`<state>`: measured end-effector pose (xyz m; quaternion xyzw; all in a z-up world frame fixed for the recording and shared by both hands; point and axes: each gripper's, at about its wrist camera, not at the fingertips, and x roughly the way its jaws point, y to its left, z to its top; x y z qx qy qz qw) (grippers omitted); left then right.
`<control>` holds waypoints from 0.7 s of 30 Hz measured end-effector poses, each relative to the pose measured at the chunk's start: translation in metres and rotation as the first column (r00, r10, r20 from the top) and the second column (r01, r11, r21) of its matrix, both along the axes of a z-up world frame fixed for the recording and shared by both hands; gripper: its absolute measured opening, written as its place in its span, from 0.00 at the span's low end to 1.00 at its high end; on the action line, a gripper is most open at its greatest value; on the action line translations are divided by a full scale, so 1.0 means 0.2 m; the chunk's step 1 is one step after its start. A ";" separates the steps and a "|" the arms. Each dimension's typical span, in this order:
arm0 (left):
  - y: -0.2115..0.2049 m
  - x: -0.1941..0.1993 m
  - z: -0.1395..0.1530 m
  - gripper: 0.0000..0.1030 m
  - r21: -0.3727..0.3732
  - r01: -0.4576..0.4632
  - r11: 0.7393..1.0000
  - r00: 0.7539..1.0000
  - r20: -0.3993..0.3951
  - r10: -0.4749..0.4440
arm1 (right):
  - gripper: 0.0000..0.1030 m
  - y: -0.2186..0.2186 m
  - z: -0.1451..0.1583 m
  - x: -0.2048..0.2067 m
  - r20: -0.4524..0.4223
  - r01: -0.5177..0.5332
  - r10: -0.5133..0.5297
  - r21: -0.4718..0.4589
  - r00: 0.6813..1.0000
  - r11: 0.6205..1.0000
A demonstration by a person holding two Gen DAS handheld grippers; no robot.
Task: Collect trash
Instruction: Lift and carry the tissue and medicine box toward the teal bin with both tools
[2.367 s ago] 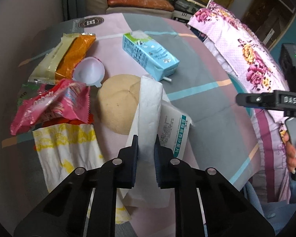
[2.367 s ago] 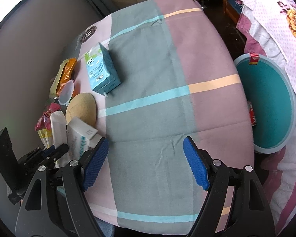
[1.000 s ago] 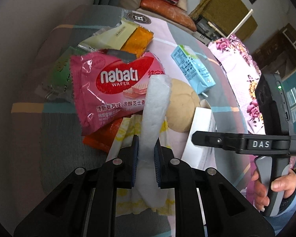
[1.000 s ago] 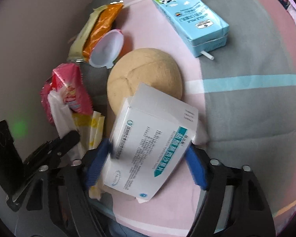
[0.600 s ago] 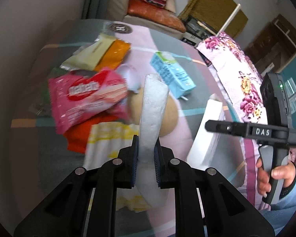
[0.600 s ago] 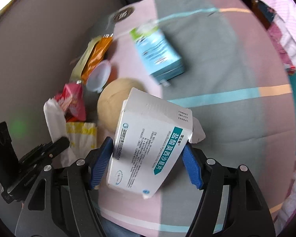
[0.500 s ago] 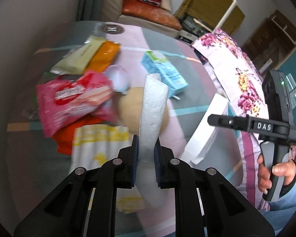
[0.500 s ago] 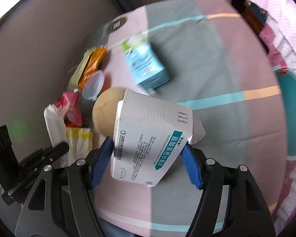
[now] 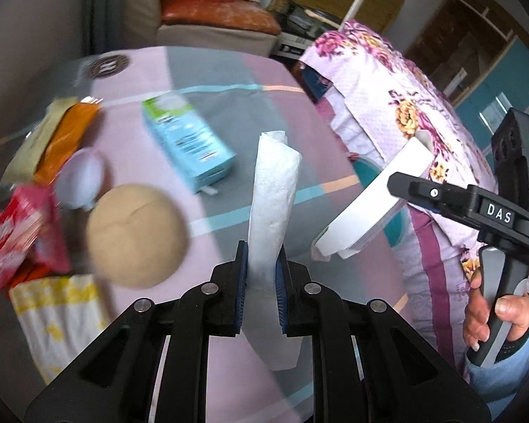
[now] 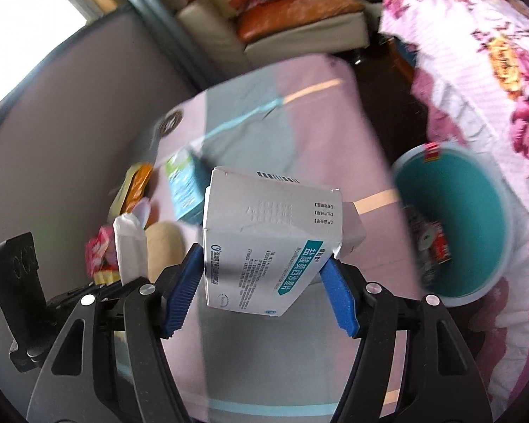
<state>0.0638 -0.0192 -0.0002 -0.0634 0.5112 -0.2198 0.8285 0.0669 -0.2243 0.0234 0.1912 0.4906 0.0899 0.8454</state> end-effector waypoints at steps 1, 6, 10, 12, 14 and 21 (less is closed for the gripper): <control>-0.04 0.01 0.01 0.15 0.005 0.011 1.000 1.000 0.003 -0.011 | 0.61 -0.06 0.01 0.00 0.010 0.025 -0.025 0.004 1.000 1.000; -0.30 0.05 0.03 0.15 0.036 0.080 0.996 0.996 0.024 -0.080 | 0.61 -0.33 0.01 -0.04 0.039 0.129 -0.130 0.024 0.991 0.991; -0.50 0.09 0.03 0.15 0.054 0.128 0.990 0.991 0.028 -0.130 | 0.61 -0.53 0.00 -0.08 0.048 0.205 -0.206 0.026 0.977 0.978; -0.59 0.10 0.01 0.15 0.063 0.149 0.987 0.988 0.025 -0.151 | 0.61 -0.62 -0.01 -0.11 0.051 0.230 -0.230 0.018 0.972 0.973; -0.67 0.11 0.00 0.15 0.072 0.169 0.983 0.985 0.019 -0.170 | 0.61 -0.71 -0.02 -0.13 0.054 0.252 -0.252 0.007 0.966 0.968; -0.95 0.14 -0.02 0.15 0.115 0.248 0.962 0.968 0.013 -0.251 | 0.61 -0.93 -0.06 -0.18 0.061 0.333 -0.333 0.003 0.941 0.943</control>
